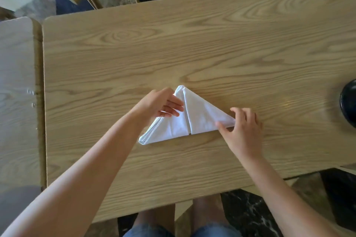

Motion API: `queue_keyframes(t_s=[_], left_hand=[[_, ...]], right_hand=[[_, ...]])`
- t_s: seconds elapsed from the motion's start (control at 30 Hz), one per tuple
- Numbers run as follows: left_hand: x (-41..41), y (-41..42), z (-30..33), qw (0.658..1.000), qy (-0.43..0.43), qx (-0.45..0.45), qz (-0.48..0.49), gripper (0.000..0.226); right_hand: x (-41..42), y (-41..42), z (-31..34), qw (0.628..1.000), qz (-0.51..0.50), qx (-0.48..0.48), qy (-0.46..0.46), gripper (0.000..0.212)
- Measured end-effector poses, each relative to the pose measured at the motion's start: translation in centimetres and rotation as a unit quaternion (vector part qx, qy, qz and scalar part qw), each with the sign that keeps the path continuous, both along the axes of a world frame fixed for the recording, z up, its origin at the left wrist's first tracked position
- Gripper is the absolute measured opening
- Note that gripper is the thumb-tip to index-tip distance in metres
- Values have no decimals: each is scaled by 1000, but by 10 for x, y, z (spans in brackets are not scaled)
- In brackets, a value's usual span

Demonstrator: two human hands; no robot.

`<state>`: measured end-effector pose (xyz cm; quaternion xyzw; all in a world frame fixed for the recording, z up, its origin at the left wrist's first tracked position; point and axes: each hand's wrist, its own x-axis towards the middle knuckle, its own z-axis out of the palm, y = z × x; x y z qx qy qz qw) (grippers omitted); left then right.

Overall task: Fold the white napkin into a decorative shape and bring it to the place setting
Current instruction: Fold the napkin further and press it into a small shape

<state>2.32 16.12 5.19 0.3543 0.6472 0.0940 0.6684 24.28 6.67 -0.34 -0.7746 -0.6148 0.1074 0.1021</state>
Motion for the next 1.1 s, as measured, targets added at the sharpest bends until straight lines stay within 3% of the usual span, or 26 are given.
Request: queue_keyframes(t_s=[0.2, 0.37, 0.5, 0.6, 0.77, 0.9, 1.1], left_hand=[[9, 43, -9, 989, 17, -88, -118, 45], [2, 52, -17, 987, 5, -128, -99, 47], [3, 54, -16, 984, 12, -136, -112, 40], [6, 53, -13, 983, 61, -77, -152, 32], [8, 56, -8, 977, 71, -93, -181, 41], [7, 61, -12, 974, 66, -123, -180, 46], [3, 61, -19, 978, 79, -98, -169, 38]], right_hand=[[-8, 10, 3, 993, -91, -61, 31, 42], [-12, 16, 12, 986, -112, -96, 72, 28], [-17, 12, 25, 974, -153, -48, 162, 15], [-26, 6, 32, 971, -153, -4, 184, 13], [-34, 6, 43, 967, -153, 40, 201, 14], [-47, 3, 62, 963, -117, 106, 218, 11], [-102, -13, 67, 959, 71, 198, 188, 9]])
